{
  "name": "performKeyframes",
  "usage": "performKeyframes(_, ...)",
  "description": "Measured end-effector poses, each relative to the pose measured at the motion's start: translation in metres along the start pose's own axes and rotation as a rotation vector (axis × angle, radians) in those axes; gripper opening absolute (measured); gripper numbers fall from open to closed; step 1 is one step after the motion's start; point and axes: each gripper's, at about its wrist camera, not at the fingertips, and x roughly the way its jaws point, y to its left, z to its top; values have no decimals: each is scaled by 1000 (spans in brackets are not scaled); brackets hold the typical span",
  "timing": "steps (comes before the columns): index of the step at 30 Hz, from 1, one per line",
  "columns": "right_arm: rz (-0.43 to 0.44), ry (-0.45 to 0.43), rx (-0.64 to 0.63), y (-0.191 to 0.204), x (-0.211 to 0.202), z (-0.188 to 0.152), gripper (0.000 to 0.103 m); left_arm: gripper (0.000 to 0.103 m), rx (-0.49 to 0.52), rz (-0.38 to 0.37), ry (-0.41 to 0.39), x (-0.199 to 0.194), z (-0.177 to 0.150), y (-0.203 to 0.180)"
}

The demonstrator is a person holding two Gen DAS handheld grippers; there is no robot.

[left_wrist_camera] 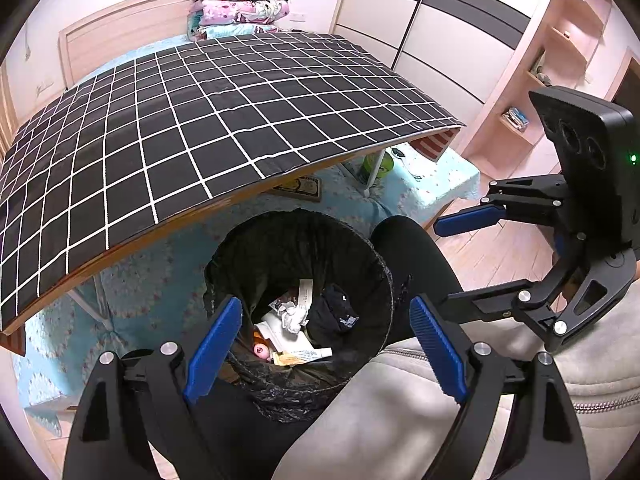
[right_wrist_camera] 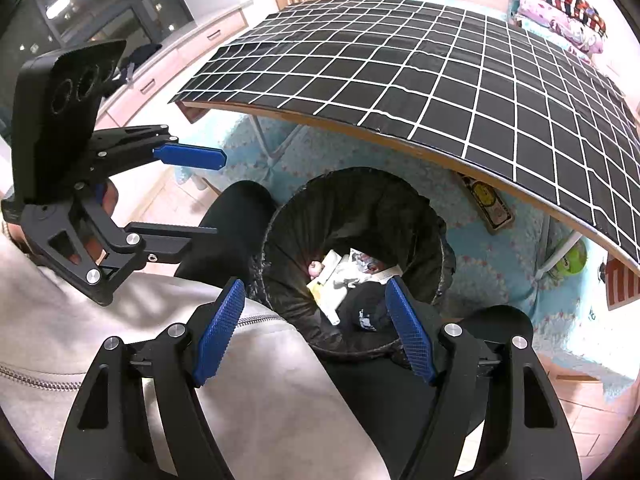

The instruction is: Collect trash

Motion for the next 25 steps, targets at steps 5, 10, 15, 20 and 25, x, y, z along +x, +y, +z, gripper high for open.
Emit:
performKeyframes(5,4,2,-6,1,2,0,73,83,-4,1,3,1,0,1)
performKeyframes(10,1,-2,-7,1,0,1,73,83,1,-2,1,0,1,-1)
performKeyframes(15,1,-2,-8,1,1,1,73,83,0,0,0,-1,1,-1)
performKeyframes(20,2,-1,-8,1,1,1,73,83,1,-1,1,-1,1,-1)
performKeyframes(25,0,-2,-8,1,0,2,73,83,-1,0,3,0,2,-1)
